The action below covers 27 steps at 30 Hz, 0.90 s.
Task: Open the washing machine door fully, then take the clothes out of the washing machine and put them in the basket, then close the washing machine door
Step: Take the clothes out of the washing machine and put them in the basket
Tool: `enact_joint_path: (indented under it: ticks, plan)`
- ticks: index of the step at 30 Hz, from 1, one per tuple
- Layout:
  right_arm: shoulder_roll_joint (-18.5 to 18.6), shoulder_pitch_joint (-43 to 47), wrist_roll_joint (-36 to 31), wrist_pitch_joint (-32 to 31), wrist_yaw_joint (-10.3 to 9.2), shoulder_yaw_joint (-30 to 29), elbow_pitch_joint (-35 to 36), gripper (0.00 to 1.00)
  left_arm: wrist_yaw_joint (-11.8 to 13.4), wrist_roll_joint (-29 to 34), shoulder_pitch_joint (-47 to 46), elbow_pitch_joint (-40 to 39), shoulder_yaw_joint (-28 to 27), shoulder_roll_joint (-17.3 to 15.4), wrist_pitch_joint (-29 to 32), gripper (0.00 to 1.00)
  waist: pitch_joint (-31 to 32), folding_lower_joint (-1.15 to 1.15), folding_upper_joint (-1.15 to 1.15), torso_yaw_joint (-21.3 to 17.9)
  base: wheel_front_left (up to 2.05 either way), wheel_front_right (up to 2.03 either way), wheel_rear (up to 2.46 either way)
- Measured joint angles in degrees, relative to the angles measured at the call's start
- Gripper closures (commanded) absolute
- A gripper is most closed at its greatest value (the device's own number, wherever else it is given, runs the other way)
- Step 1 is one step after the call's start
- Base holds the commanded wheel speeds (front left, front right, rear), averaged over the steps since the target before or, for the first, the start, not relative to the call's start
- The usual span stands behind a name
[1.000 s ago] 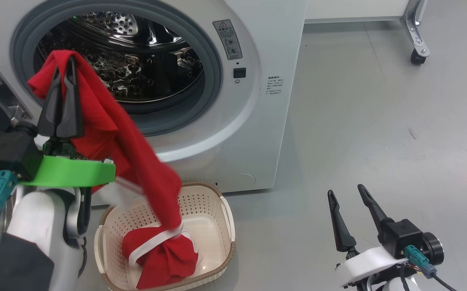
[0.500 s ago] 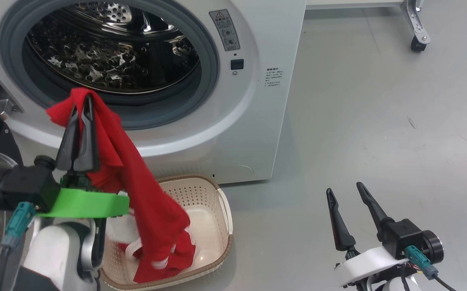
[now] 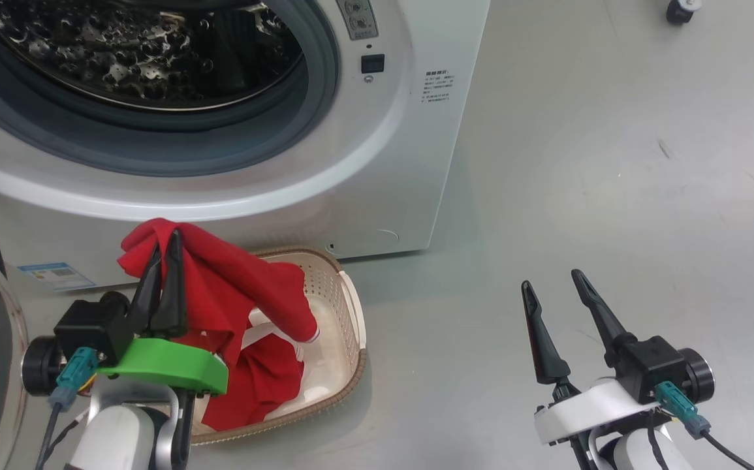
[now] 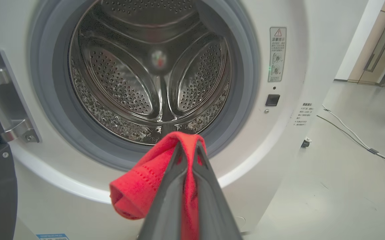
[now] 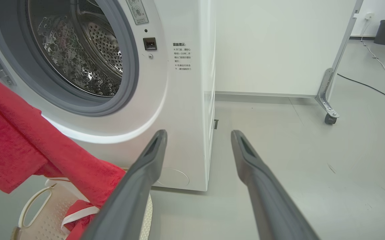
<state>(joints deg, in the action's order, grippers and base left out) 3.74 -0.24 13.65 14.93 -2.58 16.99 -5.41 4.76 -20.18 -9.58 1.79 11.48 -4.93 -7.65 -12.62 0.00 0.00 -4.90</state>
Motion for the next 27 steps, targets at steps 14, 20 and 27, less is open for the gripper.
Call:
enact_joint_path:
  ticks: [14,20,27]
  plan:
    - [-0.33,-5.56,-0.22,0.00,0.52,1.43,2.63,0.00,-0.10,-0.66,-2.59,10.28,-0.52,-1.31,1.55,1.00,-10.34,0.00,0.00,-2.76,0.00,0.00,0.00]
    - [-0.48,-7.82,-0.20,0.00,0.51,1.53,3.60,0.00,-0.62,-0.66,-7.90,12.95,-1.52,-1.93,1.54,1.00,-15.06,0.00,0.00,-4.19,0.00,0.00,0.00]
    - [-0.58,-10.93,-0.19,0.00,0.52,2.04,4.00,0.00,-1.62,-0.66,-10.94,19.44,-2.14,-3.43,2.43,1.00,-20.20,0.00,0.00,-5.87,0.00,0.00,0.00]
